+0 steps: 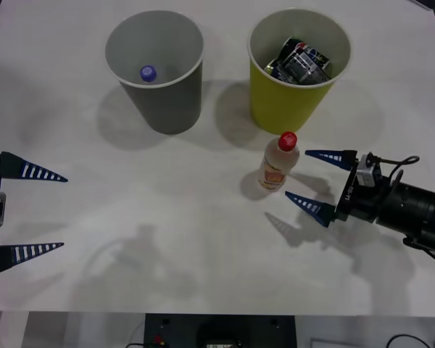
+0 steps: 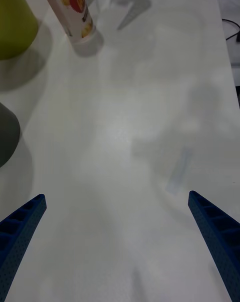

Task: Put the can into the green bin and the plastic bottle into the gray bin

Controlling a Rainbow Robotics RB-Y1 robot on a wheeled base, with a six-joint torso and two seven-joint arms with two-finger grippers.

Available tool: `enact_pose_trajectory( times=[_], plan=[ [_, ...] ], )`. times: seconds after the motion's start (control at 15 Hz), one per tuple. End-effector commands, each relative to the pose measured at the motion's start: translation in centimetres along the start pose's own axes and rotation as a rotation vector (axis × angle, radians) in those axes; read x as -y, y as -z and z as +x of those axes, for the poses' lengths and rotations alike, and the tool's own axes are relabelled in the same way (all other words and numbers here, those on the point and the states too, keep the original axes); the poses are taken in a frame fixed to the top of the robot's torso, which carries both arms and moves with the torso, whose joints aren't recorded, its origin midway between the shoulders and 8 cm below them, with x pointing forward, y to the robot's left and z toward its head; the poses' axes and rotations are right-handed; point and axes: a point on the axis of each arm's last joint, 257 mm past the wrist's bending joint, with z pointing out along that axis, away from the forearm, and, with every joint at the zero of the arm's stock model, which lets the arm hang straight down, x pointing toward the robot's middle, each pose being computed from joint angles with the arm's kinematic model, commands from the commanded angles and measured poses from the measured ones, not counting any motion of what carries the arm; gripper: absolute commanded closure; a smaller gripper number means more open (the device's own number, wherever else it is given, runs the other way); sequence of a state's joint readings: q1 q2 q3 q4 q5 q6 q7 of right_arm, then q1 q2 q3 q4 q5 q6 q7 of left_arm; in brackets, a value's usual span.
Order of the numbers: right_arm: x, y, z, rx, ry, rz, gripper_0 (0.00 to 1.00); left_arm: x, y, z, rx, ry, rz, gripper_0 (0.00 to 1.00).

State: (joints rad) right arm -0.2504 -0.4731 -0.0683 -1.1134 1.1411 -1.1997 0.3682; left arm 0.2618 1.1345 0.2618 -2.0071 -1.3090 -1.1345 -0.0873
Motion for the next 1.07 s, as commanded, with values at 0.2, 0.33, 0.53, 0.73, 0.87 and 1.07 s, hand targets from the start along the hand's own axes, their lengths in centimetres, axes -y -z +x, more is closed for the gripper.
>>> enact_pose_trajectory(
  times=[0.2,0.33,0.53,0.73,0.87,1.07],
  plan=[
    [-0.2,-2.4,0.1,-0.007,0.009,0.009,0.0,0.0,0.0,0.0,0.0,0.0,0.0,0.02],
    [-0.2,-3.5,0.2,-0.012,0.018,0.012,0.0,0.0,0.0,0.0,0.0,0.0,0.0,0.02],
    [-0.5,-4.9,0.3,-0.02,0.026,0.011,0.0,0.0,0.0,0.0,0.0,0.0,0.0,0.02],
    [-0.7,-6.2,0.3,-0.023,0.031,0.018,0.0,0.0,0.0,0.0,0.0,0.0,0.0,0.02],
    [-1.0,-7.1,0.4,-0.03,0.034,0.022,0.0,0.0,0.0,0.0,0.0,0.0,0.0,0.02],
    [-1.2,-8.2,0.3,-0.03,0.035,0.025,0.0,0.0,0.0,0.0,0.0,0.0,0.0,0.02]
  ],
)
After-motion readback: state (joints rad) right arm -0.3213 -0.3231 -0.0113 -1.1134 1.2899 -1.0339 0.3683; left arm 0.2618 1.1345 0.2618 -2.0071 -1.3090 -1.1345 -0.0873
